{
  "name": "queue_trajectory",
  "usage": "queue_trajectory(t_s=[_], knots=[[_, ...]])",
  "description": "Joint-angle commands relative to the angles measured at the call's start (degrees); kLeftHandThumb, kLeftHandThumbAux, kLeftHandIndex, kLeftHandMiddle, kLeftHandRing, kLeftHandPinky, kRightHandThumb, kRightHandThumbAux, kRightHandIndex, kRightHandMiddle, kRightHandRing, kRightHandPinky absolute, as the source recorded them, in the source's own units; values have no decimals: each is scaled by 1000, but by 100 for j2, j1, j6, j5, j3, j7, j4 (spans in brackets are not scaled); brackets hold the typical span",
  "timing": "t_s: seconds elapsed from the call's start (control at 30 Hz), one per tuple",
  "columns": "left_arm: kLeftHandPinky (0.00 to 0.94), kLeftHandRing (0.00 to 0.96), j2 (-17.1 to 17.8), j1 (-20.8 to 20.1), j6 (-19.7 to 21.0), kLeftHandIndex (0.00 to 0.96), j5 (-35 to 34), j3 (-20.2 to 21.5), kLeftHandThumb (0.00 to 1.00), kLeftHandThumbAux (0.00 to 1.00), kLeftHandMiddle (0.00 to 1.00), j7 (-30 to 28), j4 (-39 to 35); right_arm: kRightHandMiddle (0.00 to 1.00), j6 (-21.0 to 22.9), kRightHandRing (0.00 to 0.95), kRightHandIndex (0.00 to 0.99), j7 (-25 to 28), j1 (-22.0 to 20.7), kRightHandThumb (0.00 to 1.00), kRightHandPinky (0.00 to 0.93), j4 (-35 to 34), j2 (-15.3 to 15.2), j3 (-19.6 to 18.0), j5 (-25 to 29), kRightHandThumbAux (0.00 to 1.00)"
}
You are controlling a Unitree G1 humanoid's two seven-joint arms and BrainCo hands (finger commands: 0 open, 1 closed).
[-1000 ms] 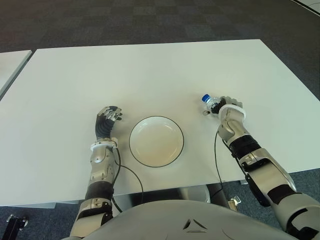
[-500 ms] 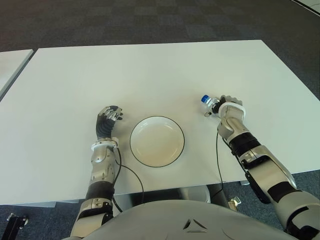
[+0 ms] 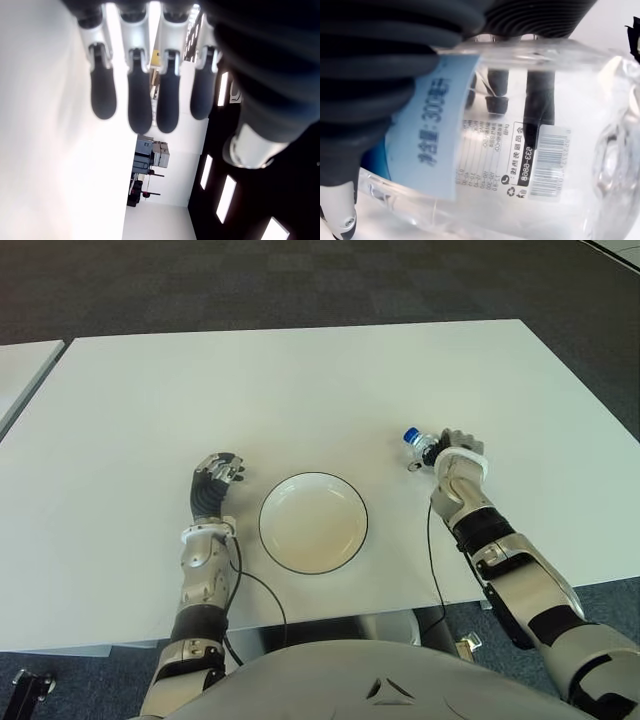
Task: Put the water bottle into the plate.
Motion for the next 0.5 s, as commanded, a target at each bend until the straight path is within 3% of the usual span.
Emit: queue_trajectory(t_s=[0.03, 0.5], knots=[[509, 514, -66, 238, 439, 440, -57, 44, 838, 674, 464, 63, 244, 653, -240, 746, 435, -357, 531, 703, 788, 262, 218, -107, 327, 719], [508, 517, 16, 248, 328, 440, 57, -23, 838, 674, 465, -1, 269, 751, -796, 773, 434, -1258, 716, 705, 801, 226, 311, -457, 579, 723]])
